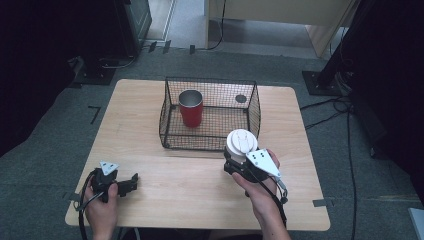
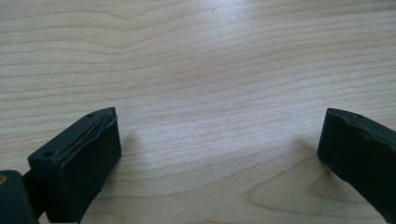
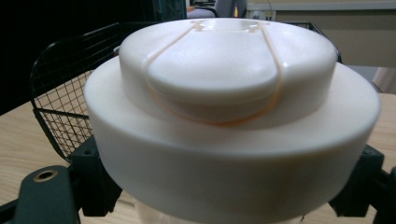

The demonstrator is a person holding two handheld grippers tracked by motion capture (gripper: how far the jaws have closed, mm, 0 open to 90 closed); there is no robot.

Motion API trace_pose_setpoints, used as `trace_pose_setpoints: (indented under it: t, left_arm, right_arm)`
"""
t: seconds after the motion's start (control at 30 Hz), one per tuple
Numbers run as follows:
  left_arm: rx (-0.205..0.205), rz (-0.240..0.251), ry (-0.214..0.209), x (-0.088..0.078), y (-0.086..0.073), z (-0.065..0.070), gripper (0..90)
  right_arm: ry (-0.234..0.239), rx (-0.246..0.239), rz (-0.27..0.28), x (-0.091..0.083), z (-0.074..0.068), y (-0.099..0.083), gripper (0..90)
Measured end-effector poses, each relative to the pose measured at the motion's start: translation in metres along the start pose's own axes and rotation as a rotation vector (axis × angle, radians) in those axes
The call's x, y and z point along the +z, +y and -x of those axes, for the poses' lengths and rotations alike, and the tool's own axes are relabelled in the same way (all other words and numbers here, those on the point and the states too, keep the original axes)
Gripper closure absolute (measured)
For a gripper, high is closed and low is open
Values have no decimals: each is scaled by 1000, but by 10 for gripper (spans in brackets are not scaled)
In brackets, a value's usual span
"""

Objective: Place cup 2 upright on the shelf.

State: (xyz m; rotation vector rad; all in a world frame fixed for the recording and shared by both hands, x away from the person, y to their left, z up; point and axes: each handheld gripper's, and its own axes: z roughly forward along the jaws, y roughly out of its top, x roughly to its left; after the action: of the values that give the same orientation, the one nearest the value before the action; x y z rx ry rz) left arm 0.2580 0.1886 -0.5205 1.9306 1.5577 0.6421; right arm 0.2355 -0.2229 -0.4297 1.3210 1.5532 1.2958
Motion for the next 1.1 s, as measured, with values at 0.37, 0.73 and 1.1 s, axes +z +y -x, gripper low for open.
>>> trace_pose_setpoints:
  t: [0.37,0.73,1.1]
  left_arm:
    - [0,0,0,0,0,0,0]
    - [0,-2,0,0,0,0,0]
    - [1,-2,0,0,0,0,0]
  right_arm:
    - [18,-21,36,0,-10,19,158]
    - [37,-27,62,4,-17,37,158]
    - [40,-41,85,9,-23,54,157]
